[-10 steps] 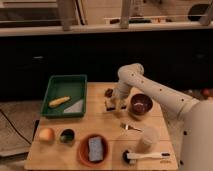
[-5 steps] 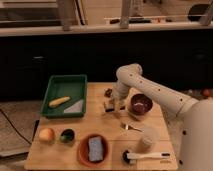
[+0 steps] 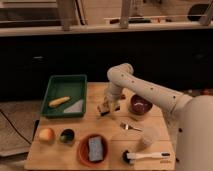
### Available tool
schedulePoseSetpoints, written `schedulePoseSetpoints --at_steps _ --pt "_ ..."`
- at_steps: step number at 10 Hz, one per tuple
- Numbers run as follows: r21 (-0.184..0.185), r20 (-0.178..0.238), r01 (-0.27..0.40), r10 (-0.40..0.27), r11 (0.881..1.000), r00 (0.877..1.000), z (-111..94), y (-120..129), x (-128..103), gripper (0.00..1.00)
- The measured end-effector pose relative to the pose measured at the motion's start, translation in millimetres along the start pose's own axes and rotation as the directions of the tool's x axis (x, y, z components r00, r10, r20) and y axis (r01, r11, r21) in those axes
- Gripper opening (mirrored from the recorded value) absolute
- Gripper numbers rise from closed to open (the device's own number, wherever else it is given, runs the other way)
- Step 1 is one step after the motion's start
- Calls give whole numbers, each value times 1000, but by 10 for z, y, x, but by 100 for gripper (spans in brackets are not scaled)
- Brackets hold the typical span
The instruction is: Place eraser in table surface
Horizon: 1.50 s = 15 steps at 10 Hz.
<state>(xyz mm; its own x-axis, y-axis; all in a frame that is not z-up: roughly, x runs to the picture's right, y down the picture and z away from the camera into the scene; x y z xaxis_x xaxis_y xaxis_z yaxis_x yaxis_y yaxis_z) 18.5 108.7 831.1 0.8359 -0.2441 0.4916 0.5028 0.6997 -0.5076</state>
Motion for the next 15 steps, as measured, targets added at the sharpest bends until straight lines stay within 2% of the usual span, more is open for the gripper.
schedulePoseSetpoints --at_steps 3,4,5,9,11,13,15 --pt "-47 -26 132 -133 990 991 11 63 -219 0" --pt "-77 -40 181 -184 981 982 60 77 -299 0" --pt "-101 -46 209 -214 973 976 103 108 -325 0" --pt "-159 -38 278 -288 947 957 336 195 -359 0" --pt "-173 -27 283 -292 943 956 490 241 -314 0" --pt "-152 -20 288 -295 945 955 647 219 -301 0" --pt "-121 -9 278 -281 953 960 764 217 -225 2"
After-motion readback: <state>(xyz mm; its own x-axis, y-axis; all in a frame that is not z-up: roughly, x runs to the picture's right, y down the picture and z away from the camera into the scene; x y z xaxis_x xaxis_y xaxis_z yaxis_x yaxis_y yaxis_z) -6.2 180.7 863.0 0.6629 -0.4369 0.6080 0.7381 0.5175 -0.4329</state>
